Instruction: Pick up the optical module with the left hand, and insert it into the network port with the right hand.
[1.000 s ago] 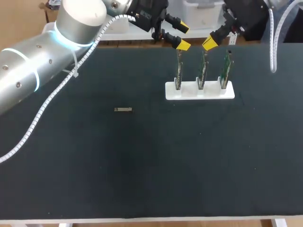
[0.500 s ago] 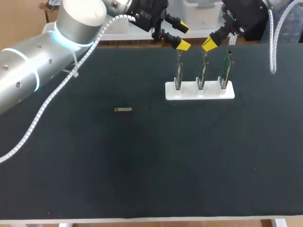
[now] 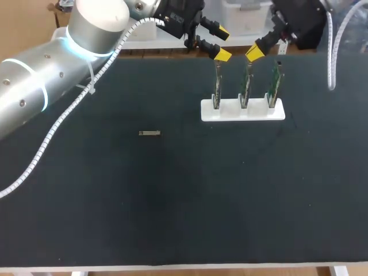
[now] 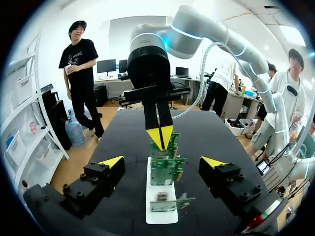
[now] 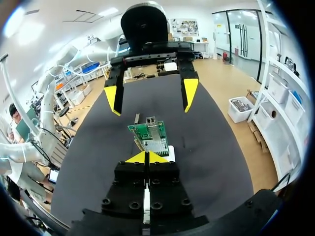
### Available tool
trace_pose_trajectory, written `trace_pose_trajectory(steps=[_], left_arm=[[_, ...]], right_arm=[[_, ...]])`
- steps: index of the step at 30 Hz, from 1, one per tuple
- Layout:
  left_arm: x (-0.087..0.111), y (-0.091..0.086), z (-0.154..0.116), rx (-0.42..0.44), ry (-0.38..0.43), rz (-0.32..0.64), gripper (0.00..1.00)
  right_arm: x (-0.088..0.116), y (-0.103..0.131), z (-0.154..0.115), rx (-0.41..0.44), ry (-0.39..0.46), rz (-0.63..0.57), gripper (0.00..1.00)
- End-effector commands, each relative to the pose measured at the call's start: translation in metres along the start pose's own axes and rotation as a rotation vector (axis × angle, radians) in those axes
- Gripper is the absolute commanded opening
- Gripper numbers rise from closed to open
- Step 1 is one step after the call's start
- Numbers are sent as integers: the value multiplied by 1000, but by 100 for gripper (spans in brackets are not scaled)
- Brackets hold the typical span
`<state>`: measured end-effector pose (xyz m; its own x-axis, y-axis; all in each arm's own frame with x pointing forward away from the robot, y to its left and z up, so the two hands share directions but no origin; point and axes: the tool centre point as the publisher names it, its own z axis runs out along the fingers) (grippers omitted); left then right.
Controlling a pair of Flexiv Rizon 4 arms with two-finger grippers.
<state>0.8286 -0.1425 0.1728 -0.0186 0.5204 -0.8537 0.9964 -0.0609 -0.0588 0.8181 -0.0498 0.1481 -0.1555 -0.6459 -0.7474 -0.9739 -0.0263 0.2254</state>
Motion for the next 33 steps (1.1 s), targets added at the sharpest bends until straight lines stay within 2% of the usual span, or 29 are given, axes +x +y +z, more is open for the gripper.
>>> trace_pose_trajectory(steps=[1,7,13,15,17,21,33], left_arm=[[1,-3,0,-5,0,1,100],[1,-3,0,-5,0,1,100],[1,-3,0,-5,0,1,100],[1,-3,0,-5,0,1,100],[1,-3,0,-5,0,1,100],[1,-3,0,-5,0,1,100],[1,-3,0,-5,0,1,100]], right_arm=[[-4,-5,-14,-134,-39,4,0],[-12,-4,-38,-140,-63,-17,0],[-9,-1,-62,-143,-80,-23,0],[-6,1,-68,-160,-86,-21,0],[-2,3,-72,-211,-96,-20,0],[5,11,-78,-253,-71,-32,0],[24,18,-96,-198,-78,-2,0]])
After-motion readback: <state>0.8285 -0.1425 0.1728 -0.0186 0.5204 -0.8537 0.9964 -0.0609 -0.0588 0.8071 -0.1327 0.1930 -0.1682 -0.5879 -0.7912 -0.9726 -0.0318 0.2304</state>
